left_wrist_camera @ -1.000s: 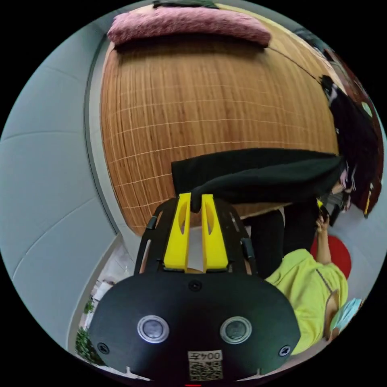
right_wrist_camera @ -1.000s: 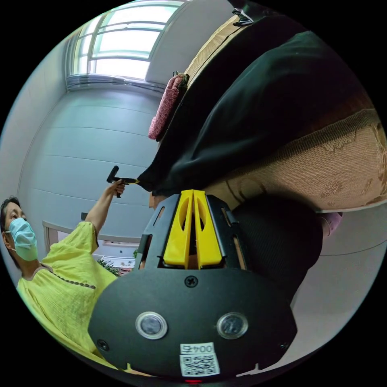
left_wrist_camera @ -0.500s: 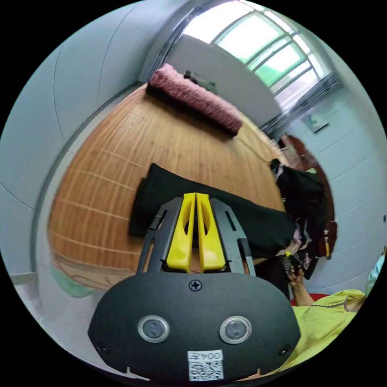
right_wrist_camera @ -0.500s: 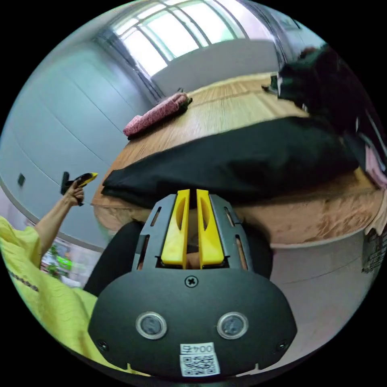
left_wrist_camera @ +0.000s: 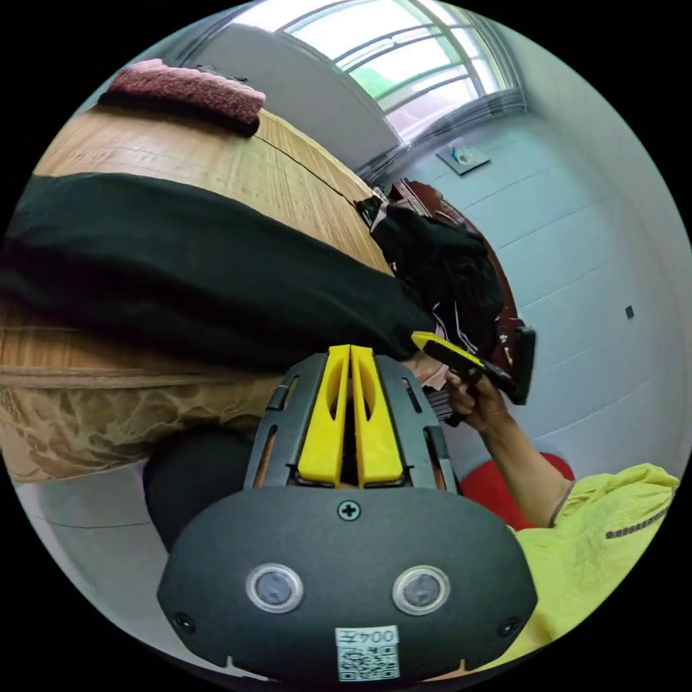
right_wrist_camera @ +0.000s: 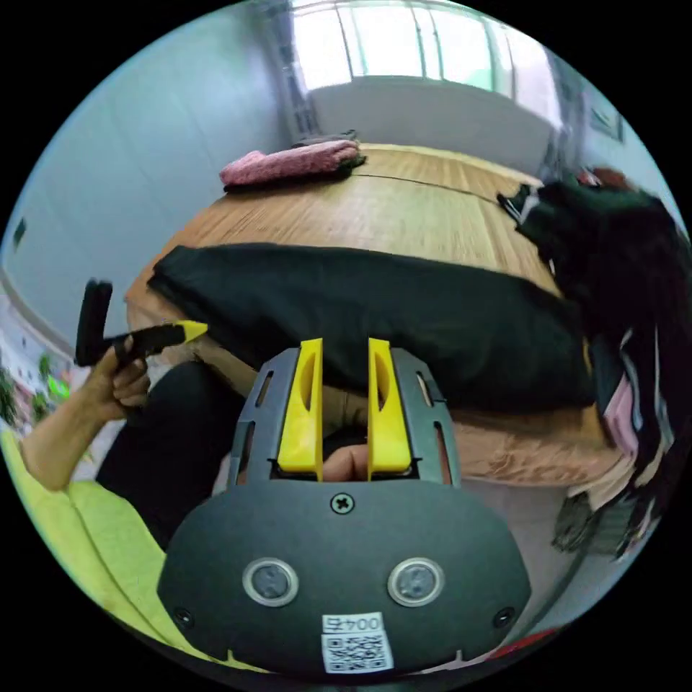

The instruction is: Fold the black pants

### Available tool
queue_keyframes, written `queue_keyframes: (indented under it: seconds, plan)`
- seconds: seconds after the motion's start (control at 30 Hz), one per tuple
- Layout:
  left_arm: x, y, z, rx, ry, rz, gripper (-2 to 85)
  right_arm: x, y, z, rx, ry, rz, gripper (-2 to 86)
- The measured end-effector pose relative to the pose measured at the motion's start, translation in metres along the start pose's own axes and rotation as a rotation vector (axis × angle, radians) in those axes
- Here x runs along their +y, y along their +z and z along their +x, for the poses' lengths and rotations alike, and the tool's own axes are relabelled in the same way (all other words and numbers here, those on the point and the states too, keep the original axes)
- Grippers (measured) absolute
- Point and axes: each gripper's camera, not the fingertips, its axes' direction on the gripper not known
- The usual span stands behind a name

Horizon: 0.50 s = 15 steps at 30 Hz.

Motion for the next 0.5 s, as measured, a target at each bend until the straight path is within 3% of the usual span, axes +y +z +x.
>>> queue_keyframes:
  seconds: [0.13, 0.23, 0.5]
  plan:
    - [0.008, 0.028, 0.036, -0.027, 0.111, -0.105, 2.1, -0.028, 0.037, -0.061, 0.144, -0.383, -0.128, 11.2]
    - [0.018, 0.036, 0.043, -0.045, 0.141, -0.149, 3.6, -0.044, 0.068, -0.075, 0.266, -0.529, -0.209, 3.2]
    - [0.036, 0.047, 0.074, -0.078, 0.342, -0.137, 8.7, -0.135, 0.04, -0.011, -0.115, -0.372, -0.38, 0.3]
